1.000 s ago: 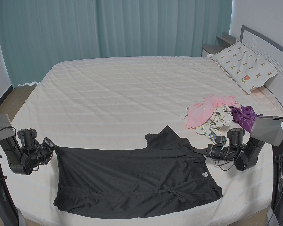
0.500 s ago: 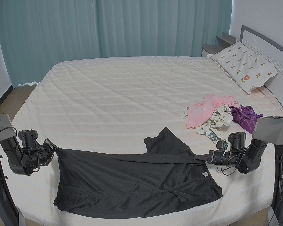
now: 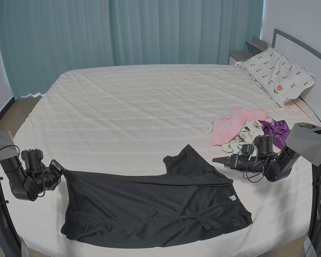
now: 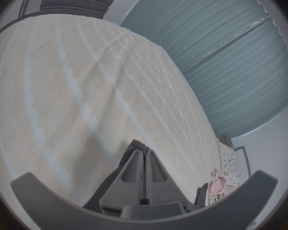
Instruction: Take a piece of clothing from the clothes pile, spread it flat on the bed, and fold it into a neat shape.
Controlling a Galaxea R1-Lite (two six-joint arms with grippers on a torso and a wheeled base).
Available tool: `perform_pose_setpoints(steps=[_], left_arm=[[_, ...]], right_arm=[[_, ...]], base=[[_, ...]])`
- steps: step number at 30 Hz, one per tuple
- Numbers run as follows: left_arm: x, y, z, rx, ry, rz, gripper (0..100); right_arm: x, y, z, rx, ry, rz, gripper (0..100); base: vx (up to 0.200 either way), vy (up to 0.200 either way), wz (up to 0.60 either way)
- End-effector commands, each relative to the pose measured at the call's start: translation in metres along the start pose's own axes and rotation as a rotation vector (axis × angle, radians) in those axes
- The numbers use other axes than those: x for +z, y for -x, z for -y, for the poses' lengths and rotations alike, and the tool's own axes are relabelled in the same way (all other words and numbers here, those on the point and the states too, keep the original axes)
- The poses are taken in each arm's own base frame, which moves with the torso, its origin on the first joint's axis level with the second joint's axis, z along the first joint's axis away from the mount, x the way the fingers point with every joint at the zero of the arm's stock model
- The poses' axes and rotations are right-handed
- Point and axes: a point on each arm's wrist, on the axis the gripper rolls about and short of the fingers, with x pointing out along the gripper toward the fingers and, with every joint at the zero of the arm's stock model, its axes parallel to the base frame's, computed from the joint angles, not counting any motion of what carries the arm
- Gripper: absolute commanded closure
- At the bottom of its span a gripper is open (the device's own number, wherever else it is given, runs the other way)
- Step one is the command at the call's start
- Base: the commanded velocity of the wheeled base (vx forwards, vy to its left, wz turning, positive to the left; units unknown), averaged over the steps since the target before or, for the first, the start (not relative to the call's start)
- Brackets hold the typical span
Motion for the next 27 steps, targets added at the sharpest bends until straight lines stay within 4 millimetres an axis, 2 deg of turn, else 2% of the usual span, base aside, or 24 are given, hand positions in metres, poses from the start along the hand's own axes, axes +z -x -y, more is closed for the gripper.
perform_pose_setpoints(steps=[1,8,14,15,27], left_arm=[[-0.002,0.001,-0.002,0.005,0.002,-0.006,100],[-0.002,0.001,-0.002,0.006,0.003,-0.009,100],[-0.002,0.001,-0.002,0.006,0.003,-0.009,100],[-0.002,0.001,-0.002,0.005,0.003,-0.008,100],[-0.003,0.0,-0.003,0.008,0.002,-0.009,100]], right_arm=[[-0.002,-0.042,-0.013,0.0,0.036,-0.031,0],[-0.007,-0.06,-0.012,-0.012,0.021,-0.083,0],[-0.011,-0.061,-0.011,-0.024,0.014,-0.1,0],[-0.01,-0.061,-0.011,-0.031,0.016,-0.094,100],[-0.001,-0.056,-0.005,-0.071,0.017,-0.045,100]], base=[[0.0,0.0,0.0],[0.0,0.0,0.0],[0.0,0.0,0.0],[0.0,0.0,0.0],[0.0,0.0,0.0]])
